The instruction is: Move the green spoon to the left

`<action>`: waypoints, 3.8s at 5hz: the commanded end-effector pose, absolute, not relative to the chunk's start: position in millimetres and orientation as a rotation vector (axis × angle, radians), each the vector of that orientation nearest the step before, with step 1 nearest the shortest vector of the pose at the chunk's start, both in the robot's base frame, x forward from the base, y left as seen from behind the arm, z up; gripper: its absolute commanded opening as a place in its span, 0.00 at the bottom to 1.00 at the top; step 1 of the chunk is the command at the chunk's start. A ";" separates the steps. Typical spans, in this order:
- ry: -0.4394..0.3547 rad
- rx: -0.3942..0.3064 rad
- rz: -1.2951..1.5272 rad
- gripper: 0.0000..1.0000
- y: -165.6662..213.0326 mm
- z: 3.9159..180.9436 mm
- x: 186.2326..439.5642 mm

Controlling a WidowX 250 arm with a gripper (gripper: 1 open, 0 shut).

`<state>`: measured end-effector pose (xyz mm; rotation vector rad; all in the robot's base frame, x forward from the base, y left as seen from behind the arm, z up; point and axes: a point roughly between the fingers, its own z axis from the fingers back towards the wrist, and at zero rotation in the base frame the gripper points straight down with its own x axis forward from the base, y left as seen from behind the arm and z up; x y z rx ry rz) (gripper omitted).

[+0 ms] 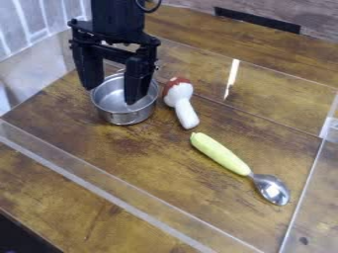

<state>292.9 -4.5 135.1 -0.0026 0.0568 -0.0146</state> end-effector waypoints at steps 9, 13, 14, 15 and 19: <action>-0.055 -0.112 1.051 1.00 -112.7 52.0 379.9; -0.075 -0.058 1.302 1.00 -105.7 47.6 391.2; -0.076 -0.043 1.294 1.00 -103.4 46.1 393.1; -0.073 -0.032 1.281 1.00 -102.0 47.8 395.4; -0.047 0.006 1.289 1.00 -94.5 51.7 401.7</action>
